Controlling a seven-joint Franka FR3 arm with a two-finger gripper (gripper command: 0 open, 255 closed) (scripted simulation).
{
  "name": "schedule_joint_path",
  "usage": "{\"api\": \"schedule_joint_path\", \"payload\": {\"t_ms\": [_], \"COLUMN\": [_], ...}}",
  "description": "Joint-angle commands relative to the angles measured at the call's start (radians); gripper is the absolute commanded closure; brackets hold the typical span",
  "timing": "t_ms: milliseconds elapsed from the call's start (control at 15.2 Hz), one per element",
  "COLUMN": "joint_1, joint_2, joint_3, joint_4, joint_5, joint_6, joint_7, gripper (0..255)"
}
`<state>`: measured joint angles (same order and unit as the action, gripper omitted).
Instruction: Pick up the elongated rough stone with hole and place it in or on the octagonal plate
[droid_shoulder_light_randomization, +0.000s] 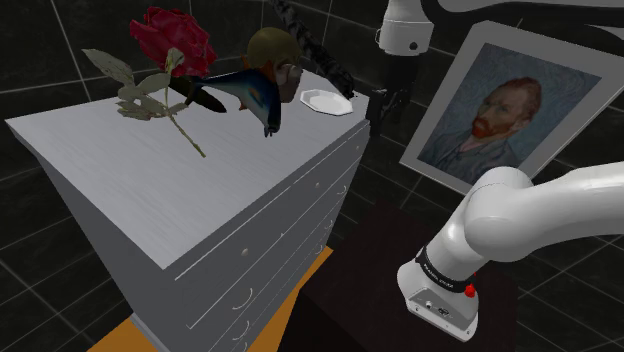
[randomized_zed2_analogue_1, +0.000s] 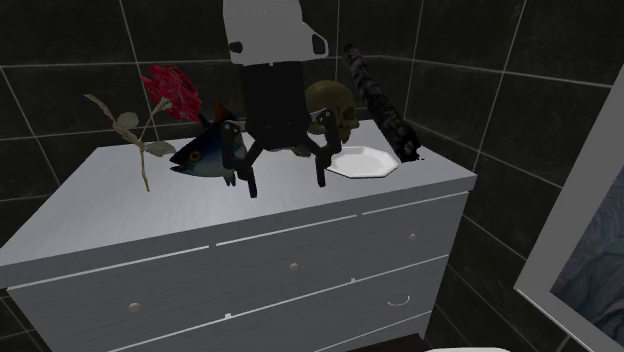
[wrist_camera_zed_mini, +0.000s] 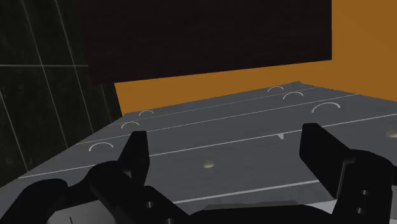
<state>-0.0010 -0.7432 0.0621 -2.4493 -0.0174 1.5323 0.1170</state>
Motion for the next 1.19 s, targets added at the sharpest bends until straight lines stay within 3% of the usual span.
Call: {"api": "schedule_joint_path", "payload": {"t_ms": [0, 528, 1122], "joint_1": [0.0, -0.029, -0.048], "joint_2": [0.0, 0.272, 0.565], "joint_3": [0.0, -0.035, -0.068], "joint_4": [0.0, 0.202, 0.506], "joint_5": [0.0, -0.017, -0.01], "joint_6": [0.0, 0.14, 0.208], "joint_7": [0.0, -0.025, -0.056], "gripper": [0, 0, 0]}}
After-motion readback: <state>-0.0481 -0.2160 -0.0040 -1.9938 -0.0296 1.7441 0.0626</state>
